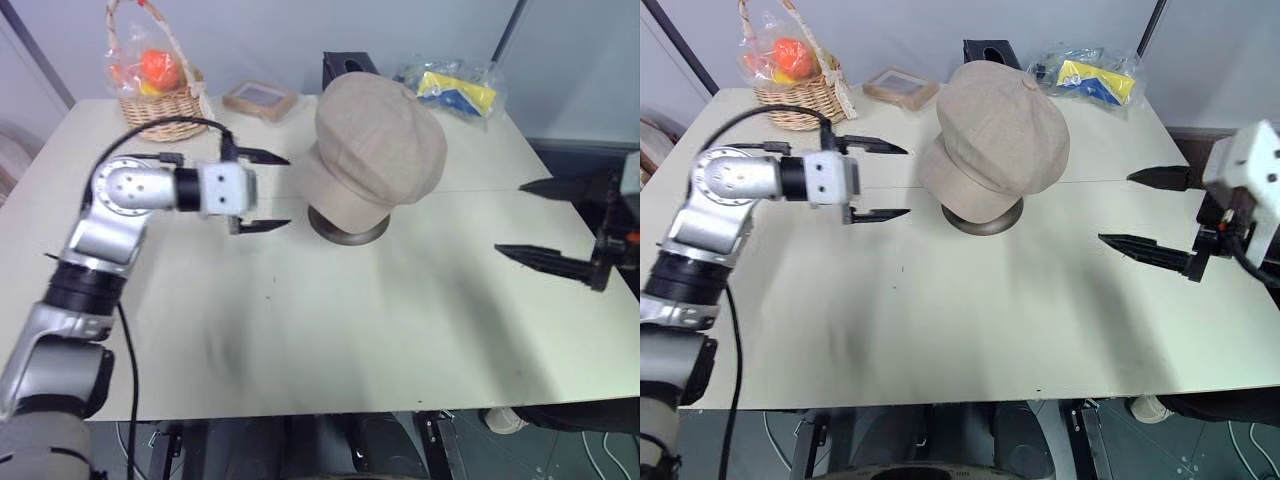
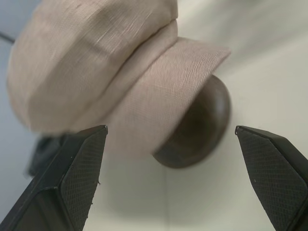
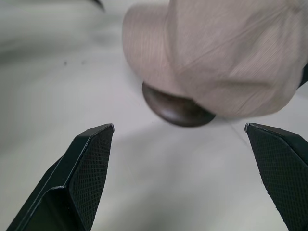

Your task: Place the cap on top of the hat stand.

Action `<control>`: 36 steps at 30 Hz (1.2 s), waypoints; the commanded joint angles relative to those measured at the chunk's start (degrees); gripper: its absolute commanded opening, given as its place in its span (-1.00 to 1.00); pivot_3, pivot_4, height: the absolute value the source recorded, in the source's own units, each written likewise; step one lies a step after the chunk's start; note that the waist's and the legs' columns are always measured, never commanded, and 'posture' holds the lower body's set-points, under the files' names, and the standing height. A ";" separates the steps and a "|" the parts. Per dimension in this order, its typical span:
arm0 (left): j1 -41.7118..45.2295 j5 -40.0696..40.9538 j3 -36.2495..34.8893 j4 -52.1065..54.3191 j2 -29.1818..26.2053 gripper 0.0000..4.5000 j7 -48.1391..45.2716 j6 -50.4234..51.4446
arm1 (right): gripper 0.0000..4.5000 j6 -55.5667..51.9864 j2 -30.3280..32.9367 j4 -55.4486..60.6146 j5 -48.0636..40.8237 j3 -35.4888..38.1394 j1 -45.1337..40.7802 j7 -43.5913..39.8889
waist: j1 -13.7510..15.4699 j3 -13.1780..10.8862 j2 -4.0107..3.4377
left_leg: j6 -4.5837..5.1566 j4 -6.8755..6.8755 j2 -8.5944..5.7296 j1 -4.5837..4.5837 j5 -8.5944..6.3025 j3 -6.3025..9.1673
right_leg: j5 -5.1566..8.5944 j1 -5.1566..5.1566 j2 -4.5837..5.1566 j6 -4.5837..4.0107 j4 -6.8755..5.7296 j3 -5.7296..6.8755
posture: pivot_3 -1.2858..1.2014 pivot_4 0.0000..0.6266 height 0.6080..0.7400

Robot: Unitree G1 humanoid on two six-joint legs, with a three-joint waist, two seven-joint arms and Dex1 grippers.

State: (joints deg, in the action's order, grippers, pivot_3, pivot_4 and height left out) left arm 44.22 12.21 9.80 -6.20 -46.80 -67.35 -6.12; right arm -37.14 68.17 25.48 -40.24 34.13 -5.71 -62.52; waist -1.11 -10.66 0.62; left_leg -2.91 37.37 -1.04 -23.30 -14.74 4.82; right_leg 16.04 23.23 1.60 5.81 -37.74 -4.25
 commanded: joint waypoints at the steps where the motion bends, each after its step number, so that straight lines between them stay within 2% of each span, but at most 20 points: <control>1: 0.01 11.24 -6.22 4.19 -6.70 0.99 -6.47 19.04 | 1.00 1.78 -2.19 6.06 0.48 -3.43 -1.52 3.74 | -0.16 -0.02 0.03 | 0.00 0.00 0.01 0.03 0.00 0.00 | 0.01 0.00 -0.01 0.00 -0.03 0.00 | 0.03 -0.52 1.00; 5: 4.17 20.36 -8.87 2.02 -15.76 0.99 -17.12 37.57 | 1.00 2.85 -10.33 14.39 4.02 -15.33 -5.41 14.97 | -0.72 -0.13 0.18 | 0.00 0.07 0.00 0.05 0.00 0.03 | 0.04 0.03 -0.11 -0.03 -0.21 0.01 | 0.03 -0.52 1.00; 8: 6.24 23.94 -9.04 1.28 -20.34 0.99 -24.01 43.88 | 1.00 5.25 -17.08 15.99 11.90 -24.59 -7.74 22.95 | -1.20 -0.13 0.17 | -0.01 0.07 -0.05 0.04 0.00 0.05 | 0.08 0.03 -0.10 -0.03 -0.23 0.02 | 0.03 -0.52 1.00; 12: 11.66 28.08 -7.38 -0.25 -22.70 0.99 -25.15 49.84 | 1.00 14.50 -25.69 10.91 31.21 -40.25 -10.20 33.29 | -1.24 -0.13 0.19 | -0.01 0.11 -0.11 0.03 0.01 0.06 | 0.14 0.07 -0.06 -0.03 -0.30 0.02 | 0.03 -0.52 1.00; 15: 14.90 28.56 -5.93 -1.14 -22.53 0.99 -25.15 52.12 | 1.00 21.75 -31.92 4.20 43.95 -49.10 -13.01 39.99 | -1.54 -0.13 0.23 | -0.02 0.12 -0.13 0.01 0.01 0.02 | 0.14 0.14 -0.10 -0.04 -0.34 -0.02 | 0.03 -0.52 1.00; 18: 16.05 28.09 -4.34 -0.82 -22.67 0.99 -25.15 52.06 | 1.00 23.55 -39.20 -0.01 47.81 -52.61 -14.90 43.90 | -1.59 -0.13 0.22 | -0.03 0.06 -0.12 -0.01 0.02 -0.01 | 0.16 0.23 -0.12 -0.07 -0.39 -0.06 | 0.03 -0.52 1.00; 21: 16.97 29.02 -2.77 -0.02 -23.24 0.99 -25.15 52.93 | 1.00 25.55 -43.39 -4.11 52.56 -55.39 -16.90 45.99 | -1.59 -0.13 0.22 | -0.07 0.05 -0.09 -0.01 0.04 0.01 | 0.17 0.27 -0.13 -0.09 -0.45 -0.07 | 0.03 -0.52 1.00; 29: 18.53 29.09 -1.74 -0.26 -23.82 0.99 -25.15 53.46 | 1.00 32.07 -48.19 -12.98 66.91 -60.70 -18.44 53.08 | -1.53 -0.14 0.24 | -0.07 0.06 -0.13 -0.01 0.04 0.02 | 0.17 0.26 -0.11 -0.10 -0.45 -0.06 | 0.03 -0.52 1.00; 36: 19.67 28.01 -1.27 -1.23 -23.78 0.99 -25.15 53.23 | 1.00 33.91 -51.14 -21.46 74.72 -58.14 -21.52 62.81 | -1.66 -0.14 0.24 | -0.08 0.06 -0.13 0.00 0.05 0.02 | 0.17 0.30 -0.13 -0.10 -0.49 -0.07 | 0.03 -0.52 1.00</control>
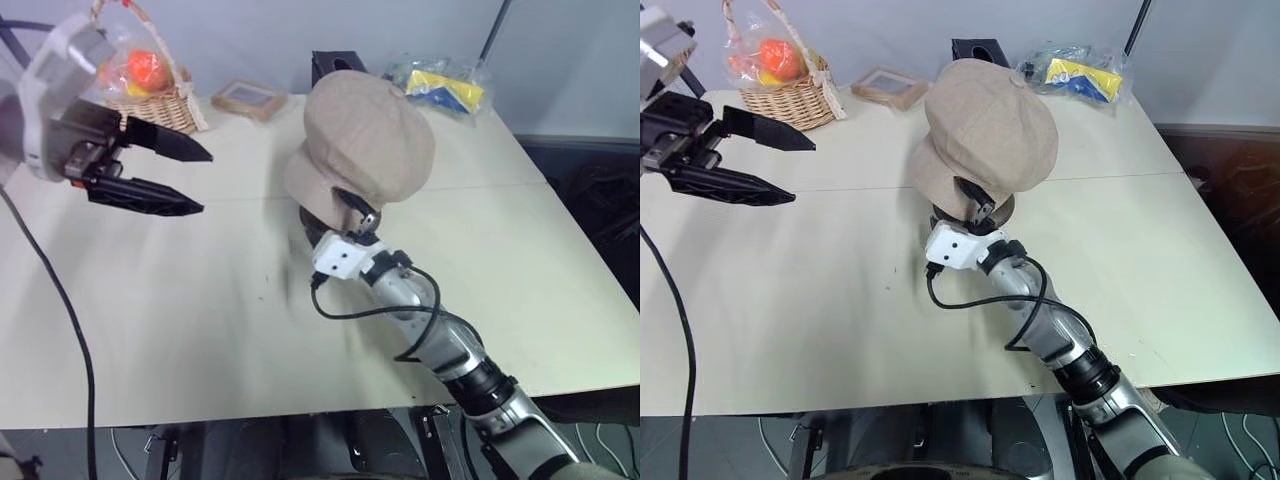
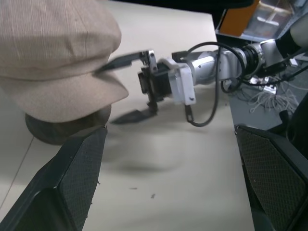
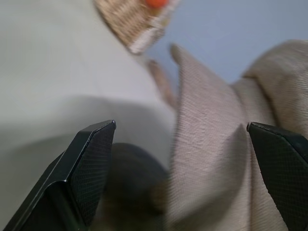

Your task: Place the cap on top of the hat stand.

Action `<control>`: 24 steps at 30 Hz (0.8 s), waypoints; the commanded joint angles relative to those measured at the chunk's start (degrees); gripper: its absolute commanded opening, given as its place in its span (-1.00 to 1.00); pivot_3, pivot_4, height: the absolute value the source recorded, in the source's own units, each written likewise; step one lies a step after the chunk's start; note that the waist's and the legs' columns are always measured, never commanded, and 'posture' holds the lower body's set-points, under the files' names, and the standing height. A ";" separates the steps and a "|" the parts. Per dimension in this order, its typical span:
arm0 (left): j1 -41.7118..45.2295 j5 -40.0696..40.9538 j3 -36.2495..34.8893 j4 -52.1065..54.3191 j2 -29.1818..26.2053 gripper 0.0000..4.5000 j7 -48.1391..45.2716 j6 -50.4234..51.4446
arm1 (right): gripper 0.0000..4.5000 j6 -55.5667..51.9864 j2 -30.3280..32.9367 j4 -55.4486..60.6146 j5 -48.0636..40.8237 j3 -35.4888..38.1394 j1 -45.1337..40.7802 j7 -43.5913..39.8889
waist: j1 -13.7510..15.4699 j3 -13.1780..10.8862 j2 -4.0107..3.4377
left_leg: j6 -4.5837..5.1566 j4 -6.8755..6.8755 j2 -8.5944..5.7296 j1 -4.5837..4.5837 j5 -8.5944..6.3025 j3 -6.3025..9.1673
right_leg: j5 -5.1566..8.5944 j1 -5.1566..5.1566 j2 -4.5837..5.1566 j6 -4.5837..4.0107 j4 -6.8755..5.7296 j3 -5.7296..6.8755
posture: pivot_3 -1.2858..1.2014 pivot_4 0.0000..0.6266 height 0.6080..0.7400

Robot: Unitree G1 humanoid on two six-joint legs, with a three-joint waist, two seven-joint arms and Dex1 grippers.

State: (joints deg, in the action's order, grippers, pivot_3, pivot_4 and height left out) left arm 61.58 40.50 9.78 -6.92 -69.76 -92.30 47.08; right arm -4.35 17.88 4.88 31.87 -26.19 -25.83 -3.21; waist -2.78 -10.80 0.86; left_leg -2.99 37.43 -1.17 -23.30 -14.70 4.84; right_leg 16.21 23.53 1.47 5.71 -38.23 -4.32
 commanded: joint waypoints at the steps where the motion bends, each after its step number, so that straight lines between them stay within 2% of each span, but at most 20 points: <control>1: 2.54 -0.52 -1.29 -0.58 -0.63 0.99 -0.20 -0.02 | 1.00 1.35 -1.02 -1.54 3.01 2.42 -1.67 4.08 | 0.04 0.00 0.00 | 0.00 0.00 0.00 0.00 0.00 0.00 | 0.00 0.00 0.00 0.00 0.00 0.00 | 0.03 -0.52 1.00; 2: 2.80 -0.64 -1.29 -0.68 -0.49 0.99 -0.20 0.02 | 1.00 1.60 -1.15 -2.07 3.48 2.53 -1.93 4.50 | 0.06 0.00 0.00 | 0.00 0.00 0.00 0.00 0.00 0.00 | 0.00 0.00 0.00 0.00 0.00 0.00 | 0.03 -0.52 1.00; 5: 3.64 -0.74 -1.29 -1.39 -0.09 1.00 -0.20 0.06 | 0.62 2.77 -1.45 -1.90 4.56 2.50 -1.96 5.08 | 0.03 0.00 0.00 | 0.00 0.00 -0.01 -0.01 0.00 0.00 | 0.00 -0.01 0.01 0.00 0.00 0.00 | 0.03 -0.52 1.00; 8: 3.85 -1.15 -1.15 -2.02 0.27 1.00 -0.20 -0.47 | -0.02 3.49 -1.19 -0.90 5.90 2.69 -1.32 5.16 | -0.20 0.00 0.00 | 0.00 -0.01 -0.01 0.00 0.00 0.00 | 0.00 0.00 0.00 0.00 0.00 0.00 | 0.03 -0.52 1.00; 12: 4.03 -1.53 -1.04 -2.60 0.91 1.00 -0.20 -0.80 | -0.97 3.98 -0.31 0.11 8.15 3.17 -0.31 5.43 | -0.53 0.00 0.00 | 0.00 0.00 -0.01 0.00 0.00 0.01 | 0.00 -0.01 0.00 0.00 -0.01 0.00 | 0.03 -0.52 1.00; 19: 4.04 -1.43 -1.35 -3.23 2.13 1.00 -0.20 -0.92 | -0.97 7.22 2.09 0.49 9.28 4.50 0.26 5.01 | -1.19 0.01 0.01 | 0.00 0.00 -0.01 0.01 0.00 0.02 | 0.00 -0.01 -0.01 0.00 -0.03 0.00 | 0.03 -0.52 1.00; 24: 3.55 -0.86 -4.29 -3.96 3.47 1.00 -0.17 1.59 | -0.97 19.91 10.87 -2.43 5.97 6.85 -2.06 3.68 | -1.14 0.00 0.02 | 0.00 0.01 -0.03 0.00 0.00 0.02 | 0.00 -0.04 0.04 0.00 0.00 0.00 | 0.03 -0.52 1.00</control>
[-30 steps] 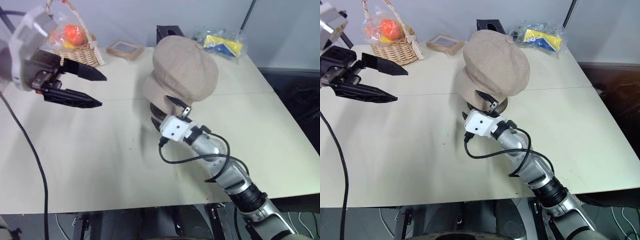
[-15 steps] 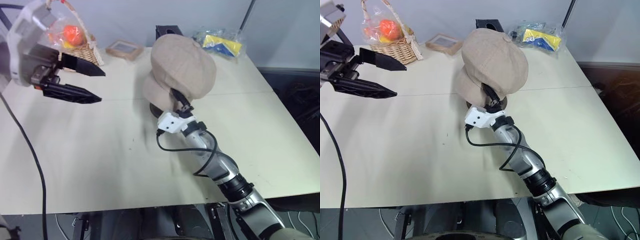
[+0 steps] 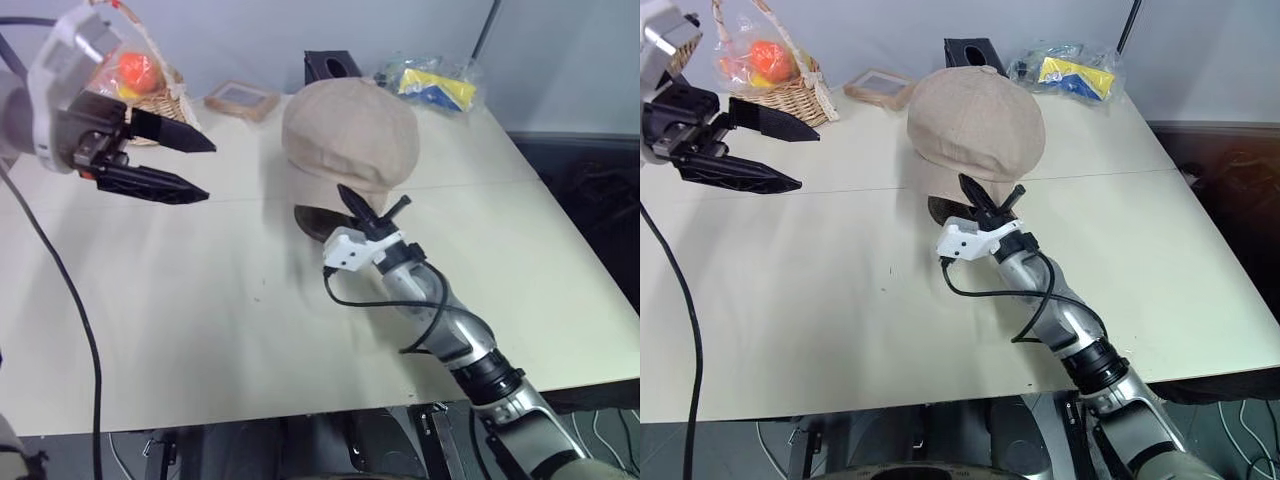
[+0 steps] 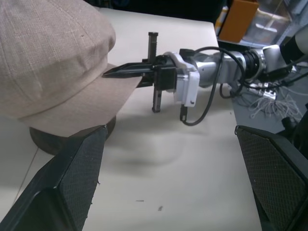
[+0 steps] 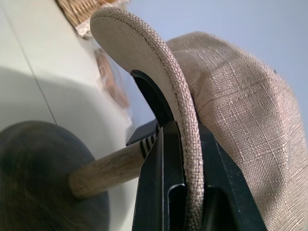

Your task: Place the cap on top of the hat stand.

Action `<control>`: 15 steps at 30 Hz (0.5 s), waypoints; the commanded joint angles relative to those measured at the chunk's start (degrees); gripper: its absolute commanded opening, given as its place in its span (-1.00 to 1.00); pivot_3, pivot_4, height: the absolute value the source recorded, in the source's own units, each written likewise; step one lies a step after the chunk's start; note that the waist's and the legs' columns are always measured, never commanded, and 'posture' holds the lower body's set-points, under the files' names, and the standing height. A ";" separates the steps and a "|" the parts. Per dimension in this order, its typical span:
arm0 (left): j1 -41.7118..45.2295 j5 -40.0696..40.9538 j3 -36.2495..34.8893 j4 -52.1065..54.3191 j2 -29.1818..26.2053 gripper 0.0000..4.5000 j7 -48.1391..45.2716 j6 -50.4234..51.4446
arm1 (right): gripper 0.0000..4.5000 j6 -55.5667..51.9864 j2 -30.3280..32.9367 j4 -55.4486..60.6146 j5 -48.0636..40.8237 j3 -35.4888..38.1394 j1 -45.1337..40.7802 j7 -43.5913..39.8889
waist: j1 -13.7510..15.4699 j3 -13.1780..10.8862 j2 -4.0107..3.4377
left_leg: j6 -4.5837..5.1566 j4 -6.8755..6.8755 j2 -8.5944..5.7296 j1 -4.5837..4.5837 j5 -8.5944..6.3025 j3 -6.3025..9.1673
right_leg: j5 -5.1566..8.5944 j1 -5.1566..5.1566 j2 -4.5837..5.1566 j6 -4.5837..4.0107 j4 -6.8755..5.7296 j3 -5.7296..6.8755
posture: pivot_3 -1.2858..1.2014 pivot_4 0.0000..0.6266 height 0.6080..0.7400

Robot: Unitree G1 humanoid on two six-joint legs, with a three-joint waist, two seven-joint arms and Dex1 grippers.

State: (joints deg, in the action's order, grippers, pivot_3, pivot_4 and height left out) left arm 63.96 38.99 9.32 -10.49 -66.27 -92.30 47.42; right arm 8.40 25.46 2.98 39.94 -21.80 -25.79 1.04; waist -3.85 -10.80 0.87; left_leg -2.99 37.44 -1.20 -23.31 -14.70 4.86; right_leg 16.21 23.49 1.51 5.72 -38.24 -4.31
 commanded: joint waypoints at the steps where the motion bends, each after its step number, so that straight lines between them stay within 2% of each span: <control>1: 0.83 0.81 -4.54 -0.16 0.13 1.00 0.02 1.79 | -0.97 10.54 5.11 -2.25 -3.56 2.89 -3.25 -1.21 | -0.15 -0.01 0.02 | 0.00 0.01 0.00 0.00 0.00 -0.01 | 0.00 -0.01 0.00 0.00 0.00 0.00 | 0.03 -0.52 1.00; 6: -2.31 1.21 -7.84 2.28 -0.10 1.00 0.86 3.13 | -0.97 26.86 10.85 -11.70 -5.79 1.61 -8.82 -2.66 | -0.47 -0.02 0.01 | 0.00 -0.08 0.03 0.04 0.00 -0.04 | 0.00 0.03 -0.05 0.00 -0.01 -0.04 | 0.03 -0.52 1.00; 9: -3.90 1.76 -10.01 3.94 -0.37 1.00 1.85 4.22 | -0.97 34.08 11.09 -17.40 -5.48 0.64 -10.95 -2.20 | -0.41 -0.03 0.03 | 0.00 -0.08 0.04 0.04 0.00 -0.05 | 0.00 0.04 -0.05 -0.01 -0.01 -0.05 | 0.03 -0.52 1.00; 12: -5.48 2.20 -11.94 5.24 -0.83 1.00 2.62 5.10 | -0.97 38.80 10.75 -21.48 -3.97 -0.36 -11.66 -1.87 | -0.35 -0.03 0.03 | 0.00 -0.07 0.04 0.04 0.00 -0.05 | 0.00 0.04 -0.04 -0.01 -0.01 -0.06 | 0.03 -0.52 1.00; 15: -7.25 2.48 -13.47 6.62 -1.14 1.00 3.41 5.41 | -0.97 38.76 9.94 -23.53 -3.64 0.28 -11.95 -1.80 | -0.33 -0.03 0.03 | -0.01 -0.07 0.03 0.05 0.00 -0.05 | 0.00 0.03 -0.03 -0.01 -0.02 -0.07 | 0.03 -0.52 1.00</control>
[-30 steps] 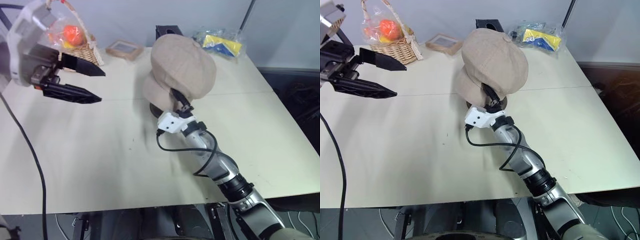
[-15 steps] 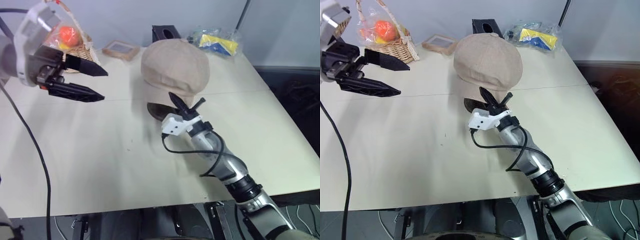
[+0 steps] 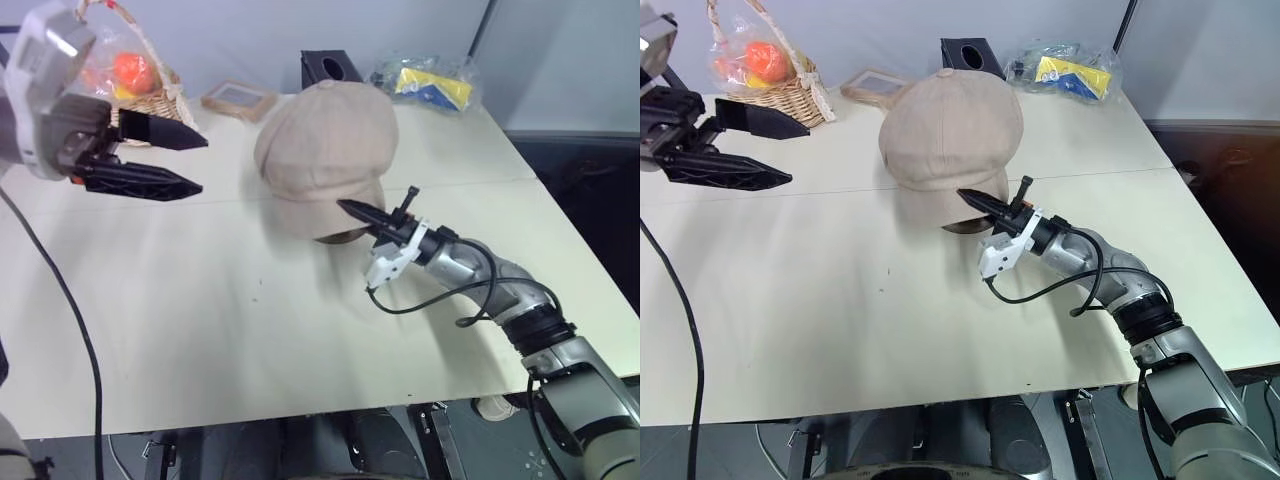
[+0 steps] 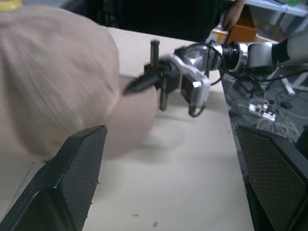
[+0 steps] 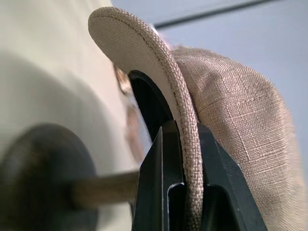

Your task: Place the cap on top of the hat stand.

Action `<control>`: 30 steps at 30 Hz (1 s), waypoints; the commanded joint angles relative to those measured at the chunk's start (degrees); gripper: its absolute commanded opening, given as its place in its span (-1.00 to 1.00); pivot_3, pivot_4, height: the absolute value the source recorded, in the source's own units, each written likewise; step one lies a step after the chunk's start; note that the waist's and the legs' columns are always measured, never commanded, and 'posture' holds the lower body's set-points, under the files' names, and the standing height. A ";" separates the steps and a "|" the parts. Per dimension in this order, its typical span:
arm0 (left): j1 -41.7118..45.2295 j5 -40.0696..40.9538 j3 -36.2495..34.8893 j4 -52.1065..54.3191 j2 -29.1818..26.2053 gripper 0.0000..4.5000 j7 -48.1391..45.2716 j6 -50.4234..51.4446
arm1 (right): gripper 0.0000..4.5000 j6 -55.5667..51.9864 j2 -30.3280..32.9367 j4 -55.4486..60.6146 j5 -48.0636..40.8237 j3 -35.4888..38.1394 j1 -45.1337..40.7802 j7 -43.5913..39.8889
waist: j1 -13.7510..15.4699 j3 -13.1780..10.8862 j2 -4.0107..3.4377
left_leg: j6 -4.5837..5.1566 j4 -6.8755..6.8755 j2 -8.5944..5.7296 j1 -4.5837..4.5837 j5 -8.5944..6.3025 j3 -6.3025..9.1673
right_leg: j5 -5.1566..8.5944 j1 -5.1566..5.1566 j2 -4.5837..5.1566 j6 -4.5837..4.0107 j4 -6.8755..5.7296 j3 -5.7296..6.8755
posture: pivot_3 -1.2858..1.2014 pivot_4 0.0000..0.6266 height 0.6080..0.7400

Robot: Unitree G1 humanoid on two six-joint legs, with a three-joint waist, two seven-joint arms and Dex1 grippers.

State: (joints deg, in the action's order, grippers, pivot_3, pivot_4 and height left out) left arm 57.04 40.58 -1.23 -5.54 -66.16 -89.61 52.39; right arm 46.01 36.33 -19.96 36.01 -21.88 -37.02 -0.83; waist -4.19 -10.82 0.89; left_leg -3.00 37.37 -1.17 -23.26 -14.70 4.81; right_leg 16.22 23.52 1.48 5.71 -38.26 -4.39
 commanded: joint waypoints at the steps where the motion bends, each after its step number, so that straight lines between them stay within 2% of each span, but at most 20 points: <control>1: -0.74 0.98 -3.33 1.91 -1.30 1.00 0.94 0.46 | -0.97 0.15 -1.45 -1.04 -0.06 0.79 -0.86 -0.15 | 0.02 0.00 0.00 | 0.00 0.01 0.00 0.00 0.00 0.01 | 0.00 0.00 0.00 0.00 0.00 0.00 | 0.03 -0.52 1.00; 8: -0.54 1.03 -3.69 2.54 -0.29 1.00 2.40 0.77 | -0.97 -8.02 -4.71 -1.13 -2.70 3.40 -1.32 -3.10 | 0.09 0.00 0.00 | -0.04 0.02 0.00 0.02 0.02 0.02 | 0.00 -0.02 0.00 -0.01 -0.04 0.00 | 0.03 -0.52 1.00; 11: 0.20 0.85 -3.28 2.16 0.09 1.00 2.46 0.63 | -0.54 -10.11 -5.25 -0.04 -3.26 4.21 -0.53 -3.92 | 0.24 0.00 0.01 | -0.04 0.06 -0.01 0.02 0.03 0.04 | 0.00 -0.05 0.01 0.00 -0.04 0.02 | 0.03 -0.52 1.00; 16: 1.55 0.06 -2.27 1.18 1.08 1.00 2.01 0.00 | 0.62 -12.09 -4.83 3.30 -2.69 5.32 1.24 -4.18 | 0.14 0.00 0.00 | -0.05 0.05 -0.02 0.01 0.03 0.04 | 0.00 -0.04 0.01 0.00 -0.04 0.01 | 0.03 -0.52 1.00; 18: 2.16 -0.31 -1.84 0.60 1.63 1.00 1.72 -0.39 | 0.98 -13.29 -4.32 5.49 -2.11 5.74 2.74 -4.43 | 0.14 0.00 0.01 | -0.04 0.04 -0.02 0.02 0.03 0.04 | 0.00 -0.03 0.00 0.00 -0.04 0.01 | 0.03 -0.52 1.00; 26: 3.08 -2.38 -0.25 -2.14 3.54 1.00 0.31 -3.12 | 0.98 -16.78 1.29 18.93 -3.45 11.53 15.68 -8.03 | 0.41 0.01 0.01 | -0.04 0.07 -0.05 -0.01 0.03 0.05 | 0.00 -0.05 0.02 0.00 -0.03 0.02 | 0.03 -0.52 1.00; 30: 2.93 -3.29 -0.29 -3.48 3.83 1.00 -0.27 -4.09 | 0.98 -18.02 4.69 24.53 -10.04 15.73 22.82 -12.77 | 0.27 0.00 0.01 | -0.04 0.07 -0.05 0.01 0.03 0.03 | 0.00 -0.05 0.02 0.00 -0.05 0.01 | 0.03 -0.52 1.00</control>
State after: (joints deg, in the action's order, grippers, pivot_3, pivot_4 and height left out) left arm 59.21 37.74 -0.72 -8.66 -61.64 -89.29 49.32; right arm 28.30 40.23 0.56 30.27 -8.97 -14.96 -11.76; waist -3.91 -10.82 0.90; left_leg -3.04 37.44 -1.21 -23.24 -14.67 4.84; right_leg 16.22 23.47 1.49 5.71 -38.31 -4.38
